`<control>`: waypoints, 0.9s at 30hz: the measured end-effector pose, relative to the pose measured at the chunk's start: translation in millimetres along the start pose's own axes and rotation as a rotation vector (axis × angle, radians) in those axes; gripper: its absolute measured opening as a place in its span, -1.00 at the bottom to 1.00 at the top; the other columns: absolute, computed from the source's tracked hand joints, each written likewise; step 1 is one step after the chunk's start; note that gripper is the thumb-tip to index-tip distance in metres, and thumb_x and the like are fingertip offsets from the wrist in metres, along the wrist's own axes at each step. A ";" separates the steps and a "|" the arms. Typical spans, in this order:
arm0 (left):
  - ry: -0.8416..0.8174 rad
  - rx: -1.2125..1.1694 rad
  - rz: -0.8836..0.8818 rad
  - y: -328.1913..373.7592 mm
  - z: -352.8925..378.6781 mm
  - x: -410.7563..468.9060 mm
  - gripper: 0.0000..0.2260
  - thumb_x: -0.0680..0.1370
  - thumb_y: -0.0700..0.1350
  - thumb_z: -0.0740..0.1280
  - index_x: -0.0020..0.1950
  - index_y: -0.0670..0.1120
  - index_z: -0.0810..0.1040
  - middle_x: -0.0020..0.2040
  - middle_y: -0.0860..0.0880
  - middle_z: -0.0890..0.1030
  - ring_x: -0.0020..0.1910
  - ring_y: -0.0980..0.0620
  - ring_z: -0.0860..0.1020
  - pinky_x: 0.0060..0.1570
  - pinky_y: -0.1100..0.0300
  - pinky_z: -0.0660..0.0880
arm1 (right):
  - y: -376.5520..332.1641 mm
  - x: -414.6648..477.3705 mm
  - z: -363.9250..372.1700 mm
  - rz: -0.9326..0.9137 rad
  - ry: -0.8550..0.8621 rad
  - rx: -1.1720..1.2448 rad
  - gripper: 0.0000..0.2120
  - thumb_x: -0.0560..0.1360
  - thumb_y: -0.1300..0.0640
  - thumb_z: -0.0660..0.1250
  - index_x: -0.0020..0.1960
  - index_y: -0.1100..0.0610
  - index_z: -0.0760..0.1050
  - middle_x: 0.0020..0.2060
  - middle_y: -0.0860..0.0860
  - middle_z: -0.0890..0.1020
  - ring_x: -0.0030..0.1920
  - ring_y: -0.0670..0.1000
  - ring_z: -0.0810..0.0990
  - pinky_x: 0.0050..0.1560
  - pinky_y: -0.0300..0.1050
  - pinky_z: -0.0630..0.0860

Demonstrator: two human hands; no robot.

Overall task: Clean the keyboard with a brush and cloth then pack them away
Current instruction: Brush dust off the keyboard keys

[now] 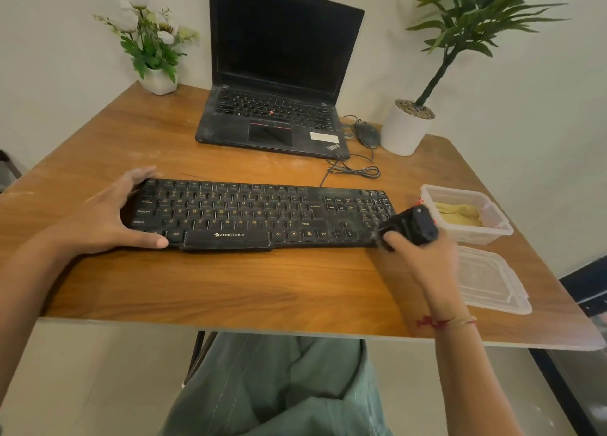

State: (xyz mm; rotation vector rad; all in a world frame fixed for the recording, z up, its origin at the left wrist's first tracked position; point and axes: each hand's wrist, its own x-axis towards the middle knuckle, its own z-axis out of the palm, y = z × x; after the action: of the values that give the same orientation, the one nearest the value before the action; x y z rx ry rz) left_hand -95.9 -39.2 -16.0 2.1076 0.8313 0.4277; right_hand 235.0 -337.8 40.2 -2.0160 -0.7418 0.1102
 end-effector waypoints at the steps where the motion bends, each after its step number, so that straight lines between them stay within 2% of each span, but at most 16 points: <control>1: -0.002 -0.011 0.003 -0.8 0.0 0.6 0.03 -0.11 0.45 0.51 0.28 0.54 0.12 0.36 0.26 0.27 0.41 0.04 0.25 0.40 -0.10 0.21 | 0.0 5.6 -3.1 0.016 0.106 -0.043 -0.85 0.37 0.10 0.45 -0.26 0.04 0.48 -0.38 -0.06 0.56 -0.29 0.00 0.54 -0.36 -0.22 0.39; 2: -0.001 -0.022 0.001 -0.7 0.6 0.9 0.03 -0.12 0.45 0.52 0.28 0.54 0.13 0.37 0.22 0.27 0.42 0.03 0.25 0.41 -0.12 0.21 | -0.3 9.8 -2.1 0.042 0.159 -0.068 -0.86 0.37 0.07 0.44 -0.27 0.06 0.49 -0.38 -0.05 0.56 -0.27 0.02 0.55 -0.36 -0.21 0.39; 3: 0.001 -0.031 -0.003 -0.8 0.8 1.1 0.02 -0.12 0.45 0.52 0.26 0.56 0.13 0.38 0.20 0.26 0.42 0.03 0.25 0.41 -0.12 0.20 | -1.5 12.5 2.6 0.053 0.131 -0.076 -0.87 0.36 0.06 0.43 -0.25 0.05 0.50 -0.37 -0.04 0.57 -0.25 0.02 0.57 -0.33 -0.20 0.42; 6: 0.005 -0.037 0.006 -0.4 0.5 1.2 0.01 -0.12 0.44 0.52 0.24 0.58 0.13 0.39 0.20 0.26 0.42 0.03 0.25 0.42 -0.13 0.20 | -8.4 9.8 20.1 0.036 -0.155 -0.025 -0.88 0.36 0.08 0.46 -0.23 0.01 0.51 -0.26 -0.02 0.63 -0.18 -0.07 0.58 -0.19 -0.18 0.52; 8: -0.001 -0.028 0.013 -1.3 0.0 1.2 0.02 -0.11 0.43 0.53 0.27 0.56 0.13 0.37 0.30 0.28 0.43 0.04 0.25 0.42 -0.11 0.20 | -4.9 17.7 16.2 0.025 -0.104 -0.048 -0.87 0.34 0.05 0.46 -0.19 0.03 0.53 -0.26 -0.01 0.63 -0.18 -0.05 0.59 -0.21 -0.16 0.53; 11: 0.000 -0.023 0.017 -1.9 0.0 1.5 0.01 -0.11 0.44 0.53 0.26 0.57 0.12 0.27 0.49 0.21 0.40 0.09 0.25 0.40 -0.05 0.20 | 2.2 31.3 -1.0 0.040 0.168 -0.213 -0.79 0.35 0.00 0.41 -0.25 0.13 0.50 -0.38 -0.01 0.55 -0.22 0.08 0.59 -0.39 -0.22 0.36; 12: 0.007 -0.022 0.020 -1.7 -0.2 1.4 0.01 -0.12 0.44 0.52 0.24 0.58 0.12 0.25 0.50 0.20 0.39 0.10 0.25 0.40 -0.05 0.20 | 3.4 32.4 -0.2 0.022 0.162 -0.244 -0.80 0.35 0.00 0.41 -0.27 0.12 0.48 -0.39 -0.02 0.54 -0.24 0.08 0.58 -0.40 -0.22 0.34; 15: 0.009 -0.026 0.028 1.3 0.2 0.1 -0.01 -0.13 0.45 0.51 0.22 0.61 0.12 0.24 0.49 0.20 0.38 0.11 0.24 0.40 -0.04 0.20 | -1.3 26.6 13.8 0.003 -0.145 -0.118 -0.87 0.34 0.05 0.45 -0.23 0.02 0.50 -0.29 -0.01 0.62 -0.20 -0.03 0.59 -0.26 -0.16 0.51; 16: 0.008 -0.027 0.025 1.9 0.0 0.1 -0.01 -0.13 0.45 0.51 0.22 0.61 0.12 0.25 0.48 0.21 0.38 0.10 0.24 0.40 -0.04 0.20 | -2.0 26.5 13.6 0.008 -0.196 -0.112 -0.87 0.34 0.06 0.46 -0.21 0.03 0.51 -0.27 0.00 0.63 -0.19 -0.04 0.59 -0.23 -0.15 0.52; 17: 0.004 -0.024 0.018 1.8 -0.3 0.3 0.00 -0.12 0.45 0.51 0.23 0.60 0.11 0.27 0.44 0.24 0.39 0.08 0.25 0.40 -0.06 0.21 | -2.7 29.2 9.9 0.004 -0.191 -0.141 -0.87 0.35 0.07 0.46 -0.20 0.05 0.52 -0.27 0.00 0.63 -0.20 -0.05 0.58 -0.25 -0.17 0.50; 19: -0.002 -0.003 -0.002 0.1 -1.4 -0.2 0.03 -0.09 0.44 0.53 0.29 0.55 0.10 0.37 0.29 0.29 0.42 0.02 0.27 0.40 -0.14 0.23 | 0.9 40.4 -1.0 -0.017 -0.021 -0.238 -0.83 0.35 0.05 0.44 -0.23 0.11 0.50 -0.35 -0.01 0.59 -0.24 0.00 0.58 -0.34 -0.18 0.45; 21: -0.006 0.010 -0.001 -1.6 -1.3 0.2 0.05 -0.07 0.43 0.53 0.33 0.51 0.10 0.41 0.23 0.28 0.43 -0.01 0.28 0.39 -0.16 0.24 | 6.9 46.3 -6.3 0.015 0.078 -0.277 -0.79 0.33 0.00 0.43 -0.25 0.13 0.50 -0.37 0.02 0.58 -0.22 0.08 0.60 -0.29 -0.12 0.49; 24: 0.015 -0.014 0.037 1.9 -0.5 -0.2 0.01 -0.12 0.47 0.50 0.25 0.59 0.11 0.28 0.45 0.24 0.38 0.11 0.27 0.39 0.00 0.21 | 6.9 43.3 1.8 0.105 -0.146 -0.129 -0.66 0.25 -0.05 0.47 -0.06 0.08 0.55 -0.18 0.02 0.64 -0.10 0.02 0.59 -0.09 -0.05 0.56; 25: 0.022 -0.016 0.044 3.4 0.2 -0.6 -0.01 -0.13 0.48 0.49 0.23 0.60 0.12 0.25 0.48 0.22 0.37 0.14 0.27 0.38 0.05 0.20 | 7.3 44.3 1.3 0.096 -0.165 -0.111 -0.69 0.25 -0.03 0.48 -0.07 0.06 0.55 -0.17 0.02 0.64 -0.10 0.02 0.59 -0.09 -0.06 0.56; 27: 0.025 -0.009 0.046 4.9 1.2 -1.2 -0.01 -0.14 0.49 0.48 0.22 0.61 0.11 0.24 0.49 0.21 0.36 0.14 0.27 0.36 0.07 0.20 | 4.2 47.8 -6.3 0.021 -0.079 -0.218 -0.82 0.33 0.01 0.46 -0.21 0.09 0.52 -0.30 0.02 0.61 -0.19 0.05 0.58 -0.26 -0.14 0.51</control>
State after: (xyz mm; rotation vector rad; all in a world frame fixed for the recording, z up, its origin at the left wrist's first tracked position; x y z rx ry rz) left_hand -94.1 -43.0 -12.9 2.1206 0.7955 0.4820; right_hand 278.1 -318.1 50.5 -2.2374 -0.8120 0.1259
